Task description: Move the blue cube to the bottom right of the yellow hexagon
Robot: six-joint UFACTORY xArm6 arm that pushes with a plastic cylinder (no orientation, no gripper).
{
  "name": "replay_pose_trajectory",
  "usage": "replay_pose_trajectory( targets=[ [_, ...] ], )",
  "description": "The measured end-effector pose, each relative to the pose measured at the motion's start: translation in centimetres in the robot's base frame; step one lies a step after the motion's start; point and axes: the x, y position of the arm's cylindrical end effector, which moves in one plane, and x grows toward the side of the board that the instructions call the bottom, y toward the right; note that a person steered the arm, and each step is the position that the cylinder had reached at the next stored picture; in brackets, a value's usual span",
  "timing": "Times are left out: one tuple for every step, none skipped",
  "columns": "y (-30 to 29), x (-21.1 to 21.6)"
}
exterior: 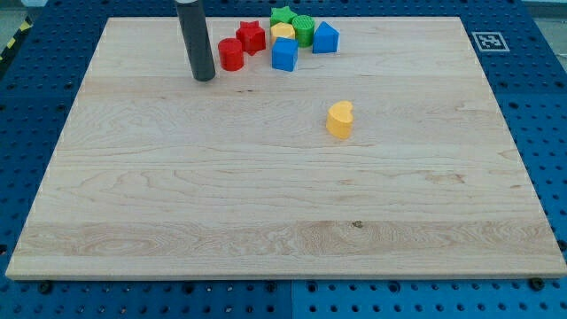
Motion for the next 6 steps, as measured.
replay_pose_trajectory(
  targets=[
    [1.8,-0.2],
    [5.1,-1.0],
    [8.0,-1.9],
    [9.7,-2.3],
    [9.8,-1.9],
    [7.8,-0.1]
  ],
)
